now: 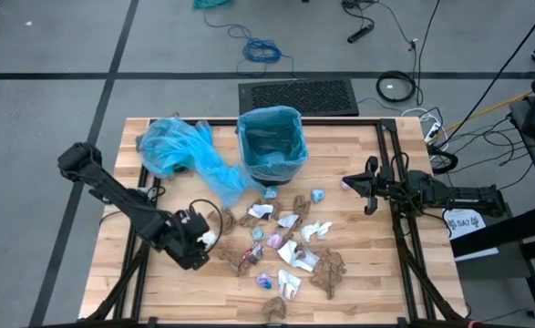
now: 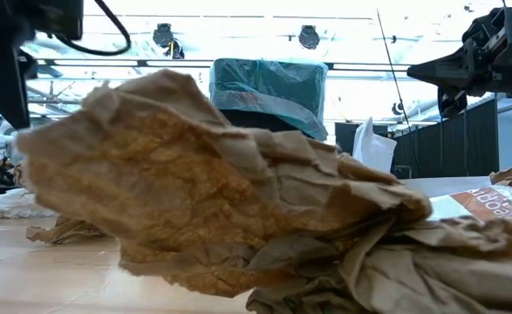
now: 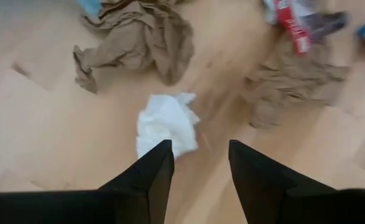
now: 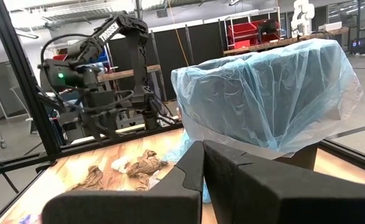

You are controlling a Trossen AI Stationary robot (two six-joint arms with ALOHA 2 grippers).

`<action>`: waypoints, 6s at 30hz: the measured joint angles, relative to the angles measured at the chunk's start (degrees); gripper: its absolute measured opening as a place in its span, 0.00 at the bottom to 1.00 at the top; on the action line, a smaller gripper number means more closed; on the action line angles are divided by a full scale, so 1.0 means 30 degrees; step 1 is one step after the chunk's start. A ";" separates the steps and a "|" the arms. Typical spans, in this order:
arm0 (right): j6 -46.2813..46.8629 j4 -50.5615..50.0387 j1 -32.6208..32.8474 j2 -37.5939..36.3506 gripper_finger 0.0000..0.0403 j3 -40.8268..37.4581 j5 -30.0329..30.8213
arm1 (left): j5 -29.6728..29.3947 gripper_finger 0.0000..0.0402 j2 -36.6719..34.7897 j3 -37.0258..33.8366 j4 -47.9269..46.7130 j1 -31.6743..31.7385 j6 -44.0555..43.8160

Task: Place trash/remove bag and relplace
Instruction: Put the white napkin into the trash bin, then put the brown paper into the trash bin

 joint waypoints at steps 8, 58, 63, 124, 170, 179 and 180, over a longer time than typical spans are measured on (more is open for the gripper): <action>0.0003 0.0003 0.0006 0.0000 0.00 0.0001 0.0000 | 0.1753 0.40 0.1968 -0.0091 0.0931 0.2234 0.2819; 0.0002 0.0003 -0.0001 -0.0006 0.00 0.0001 -0.0007 | -0.1721 0.03 -0.2127 0.8488 -0.4168 0.4992 0.8086; 0.0003 0.0003 0.0000 -0.0006 0.00 0.0001 -0.0007 | -0.0606 0.03 -0.2058 0.9519 -0.2282 0.7981 1.3054; 0.0003 0.0004 0.0004 0.0000 0.00 0.0001 -0.0005 | 0.5018 0.20 0.2985 1.1205 0.6468 1.8169 2.2579; 0.0003 0.0005 0.0001 -0.0002 0.00 0.0001 -0.0006 | 0.3651 0.20 -0.9847 -0.0973 -0.0465 0.8456 0.7763; 0.0003 0.0003 0.0006 0.0000 0.00 0.0001 0.0000 | 0.4142 0.20 -0.9016 -0.2645 0.3260 0.8180 0.6398; 0.0003 0.0003 -0.0001 0.0000 0.00 0.0001 0.0000 | 0.4136 0.20 -0.8831 -0.2645 0.3428 0.8188 0.6405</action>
